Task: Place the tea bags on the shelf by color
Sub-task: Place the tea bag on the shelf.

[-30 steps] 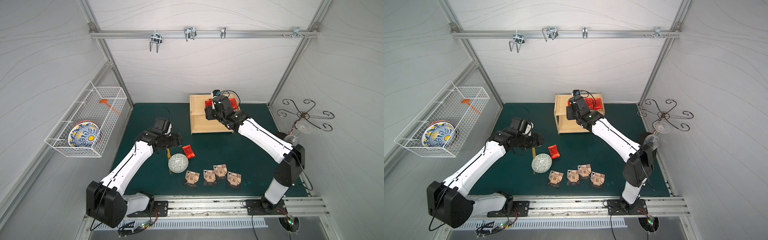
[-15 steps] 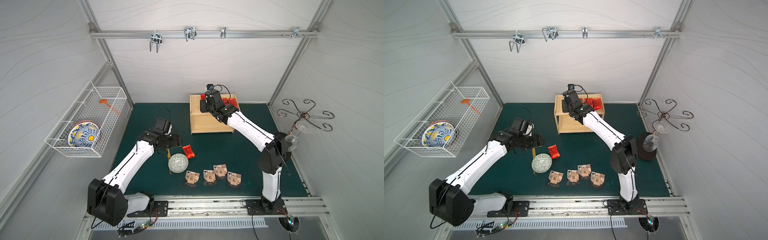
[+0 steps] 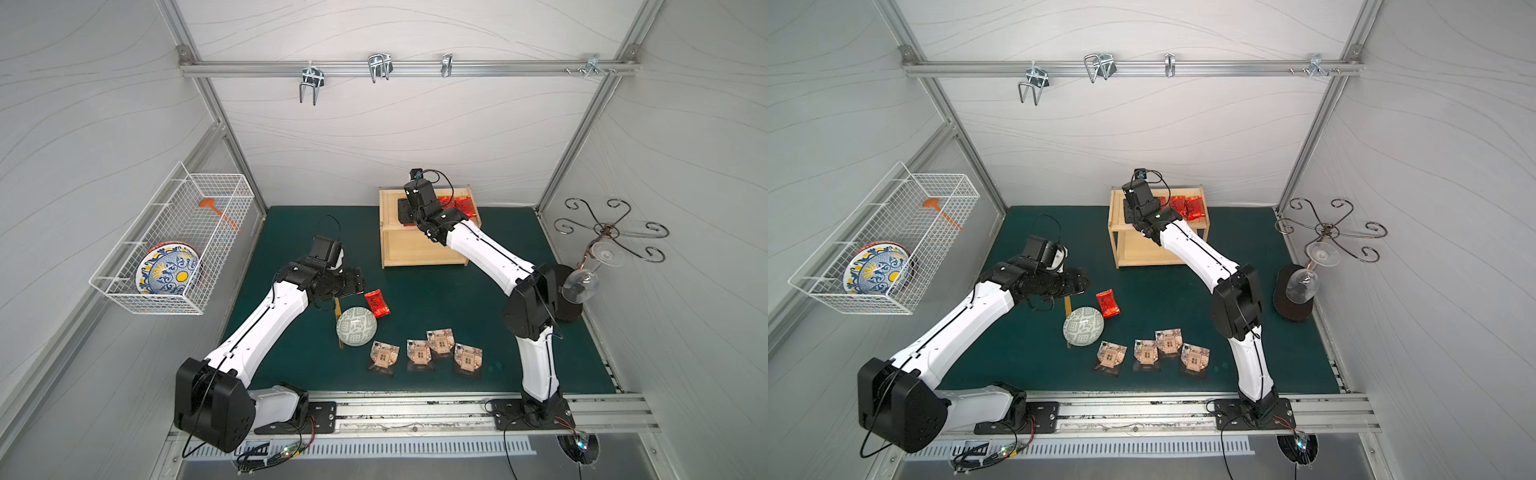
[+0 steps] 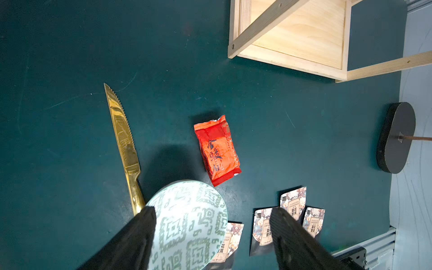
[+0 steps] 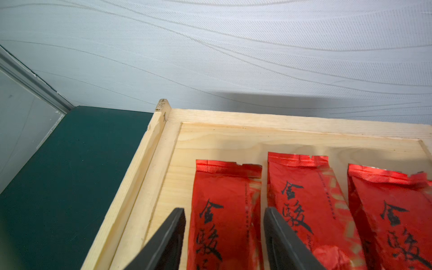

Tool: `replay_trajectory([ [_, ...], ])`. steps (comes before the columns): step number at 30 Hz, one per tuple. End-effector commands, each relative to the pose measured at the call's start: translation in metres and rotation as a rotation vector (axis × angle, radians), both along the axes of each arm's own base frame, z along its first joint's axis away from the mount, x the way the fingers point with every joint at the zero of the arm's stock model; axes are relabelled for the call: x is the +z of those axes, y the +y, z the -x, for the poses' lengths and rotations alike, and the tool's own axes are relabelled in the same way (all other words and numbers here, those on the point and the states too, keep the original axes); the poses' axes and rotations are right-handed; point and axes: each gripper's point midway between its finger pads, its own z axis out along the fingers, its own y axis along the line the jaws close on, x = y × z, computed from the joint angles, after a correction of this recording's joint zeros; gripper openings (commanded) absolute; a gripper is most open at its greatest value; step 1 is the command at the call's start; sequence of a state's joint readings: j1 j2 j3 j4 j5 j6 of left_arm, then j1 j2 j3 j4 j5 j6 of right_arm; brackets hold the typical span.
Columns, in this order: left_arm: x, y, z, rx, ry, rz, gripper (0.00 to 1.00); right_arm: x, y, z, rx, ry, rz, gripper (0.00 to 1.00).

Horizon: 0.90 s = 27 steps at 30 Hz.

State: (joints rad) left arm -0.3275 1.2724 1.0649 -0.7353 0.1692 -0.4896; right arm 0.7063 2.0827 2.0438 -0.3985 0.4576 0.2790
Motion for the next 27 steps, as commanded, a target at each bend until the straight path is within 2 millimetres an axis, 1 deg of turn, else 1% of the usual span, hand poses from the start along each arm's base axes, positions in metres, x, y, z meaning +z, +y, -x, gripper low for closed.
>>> replay_trajectory([
  [1, 0.011, 0.000, -0.006, -0.006, -0.050, 0.008, 0.82, 0.001, -0.001, -0.009, -0.017, -0.023, 0.007, 0.59],
  [4, 0.012, 0.000, -0.007, -0.007, -0.052, 0.011, 0.82, -0.001, 0.001, -0.009, -0.015, -0.018, 0.012, 0.59],
  [7, 0.011, 0.000, -0.007, -0.007, -0.050, 0.011, 0.82, 0.003, 0.002, -0.008, -0.005, -0.019, 0.005, 0.59],
  [11, 0.013, 0.001, -0.008, -0.006, -0.056, 0.015, 0.82, 0.018, 0.002, -0.003, 0.023, -0.042, -0.002, 0.60],
  [14, 0.015, 0.002, -0.008, -0.005, -0.061, 0.015, 0.82, 0.032, 0.005, 0.007, 0.071, -0.050, -0.009, 0.62],
  [15, 0.015, 0.002, -0.008, -0.004, -0.061, 0.014, 0.82, 0.038, 0.008, 0.014, 0.109, -0.046, -0.014, 0.62],
  [17, 0.015, 0.002, -0.007, -0.003, -0.059, 0.014, 0.82, 0.045, 0.007, 0.029, 0.156, -0.032, -0.024, 0.63],
  [18, 0.015, 0.002, -0.006, -0.002, -0.060, 0.016, 0.82, 0.046, 0.007, 0.040, 0.187, -0.019, -0.033, 0.63],
  [20, 0.017, 0.003, -0.004, 0.004, -0.064, 0.023, 0.82, 0.041, 0.008, 0.067, 0.258, 0.021, -0.057, 0.64],
  [23, 0.021, 0.003, -0.002, 0.010, -0.072, 0.030, 0.82, 0.020, 0.010, 0.106, 0.337, 0.103, -0.108, 0.65],
  [27, 0.020, 0.004, 0.003, 0.017, -0.065, 0.038, 0.82, -0.027, 0.020, 0.159, 0.439, 0.284, -0.204, 0.64],
])
